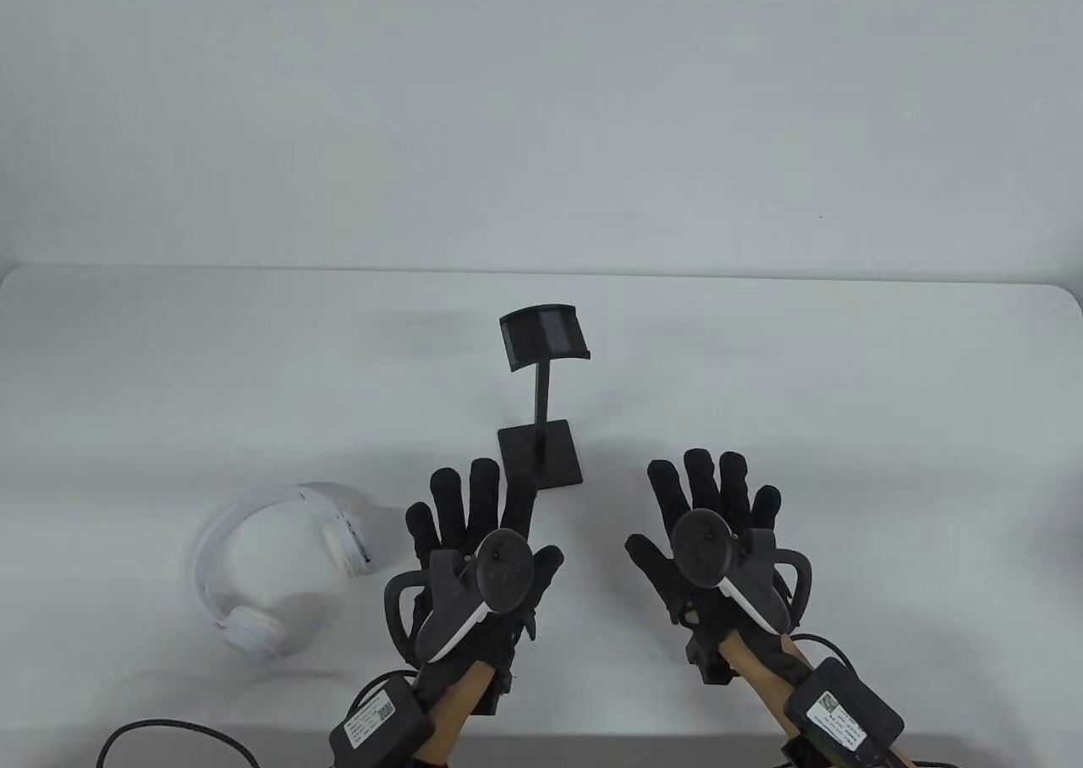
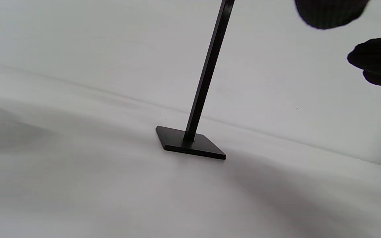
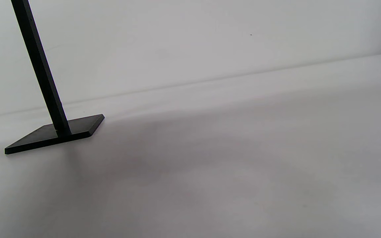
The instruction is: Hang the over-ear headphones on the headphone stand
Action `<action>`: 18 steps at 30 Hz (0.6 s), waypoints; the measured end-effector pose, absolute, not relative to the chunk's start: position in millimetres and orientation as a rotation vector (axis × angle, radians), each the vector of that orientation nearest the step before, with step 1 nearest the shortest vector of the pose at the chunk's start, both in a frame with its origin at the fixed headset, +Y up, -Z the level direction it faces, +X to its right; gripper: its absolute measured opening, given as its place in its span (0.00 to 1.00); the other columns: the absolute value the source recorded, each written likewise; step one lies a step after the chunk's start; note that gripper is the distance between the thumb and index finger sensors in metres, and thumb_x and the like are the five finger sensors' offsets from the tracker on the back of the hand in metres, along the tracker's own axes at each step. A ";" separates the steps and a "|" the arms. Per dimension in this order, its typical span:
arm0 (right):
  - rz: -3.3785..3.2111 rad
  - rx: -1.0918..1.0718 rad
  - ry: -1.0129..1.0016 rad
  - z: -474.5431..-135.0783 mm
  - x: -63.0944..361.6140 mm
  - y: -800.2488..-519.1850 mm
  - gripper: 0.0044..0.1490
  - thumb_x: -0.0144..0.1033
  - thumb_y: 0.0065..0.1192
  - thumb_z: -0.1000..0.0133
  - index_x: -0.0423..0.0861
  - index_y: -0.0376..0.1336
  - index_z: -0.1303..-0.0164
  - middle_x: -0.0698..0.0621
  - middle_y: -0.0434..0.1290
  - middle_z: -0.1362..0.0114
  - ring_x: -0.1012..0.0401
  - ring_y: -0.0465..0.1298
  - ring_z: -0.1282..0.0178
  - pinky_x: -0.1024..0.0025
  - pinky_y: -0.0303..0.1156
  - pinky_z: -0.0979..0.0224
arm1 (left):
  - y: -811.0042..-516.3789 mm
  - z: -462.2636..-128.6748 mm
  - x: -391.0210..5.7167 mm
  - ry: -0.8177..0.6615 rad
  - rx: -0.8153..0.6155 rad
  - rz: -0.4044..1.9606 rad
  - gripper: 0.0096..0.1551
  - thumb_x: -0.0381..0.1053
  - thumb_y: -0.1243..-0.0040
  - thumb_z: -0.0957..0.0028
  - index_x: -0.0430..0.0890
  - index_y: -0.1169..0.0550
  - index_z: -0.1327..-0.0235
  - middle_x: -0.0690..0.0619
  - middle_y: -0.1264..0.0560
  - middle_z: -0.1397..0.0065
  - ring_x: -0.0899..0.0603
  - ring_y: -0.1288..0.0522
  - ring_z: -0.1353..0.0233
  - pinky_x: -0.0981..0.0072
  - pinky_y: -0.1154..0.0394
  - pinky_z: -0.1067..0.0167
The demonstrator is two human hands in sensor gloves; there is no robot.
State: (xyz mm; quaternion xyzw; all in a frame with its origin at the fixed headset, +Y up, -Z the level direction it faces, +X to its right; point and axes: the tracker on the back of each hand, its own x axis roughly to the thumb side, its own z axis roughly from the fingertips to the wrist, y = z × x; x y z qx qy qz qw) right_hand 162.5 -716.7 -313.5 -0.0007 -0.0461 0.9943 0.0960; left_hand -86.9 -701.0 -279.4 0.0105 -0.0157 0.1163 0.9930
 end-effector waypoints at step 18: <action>2.917 -0.014 -0.177 -313.8 167.1 -713.6 0.54 0.77 0.43 0.58 0.78 0.26 0.29 0.64 0.26 0.15 0.55 0.26 0.13 0.38 0.29 0.19 | -701.4 -279.6 -86.8 -0.029 0.028 0.245 0.48 0.76 0.55 0.54 0.70 0.56 0.22 0.61 0.67 0.16 0.39 0.73 0.19 0.36 0.70 0.30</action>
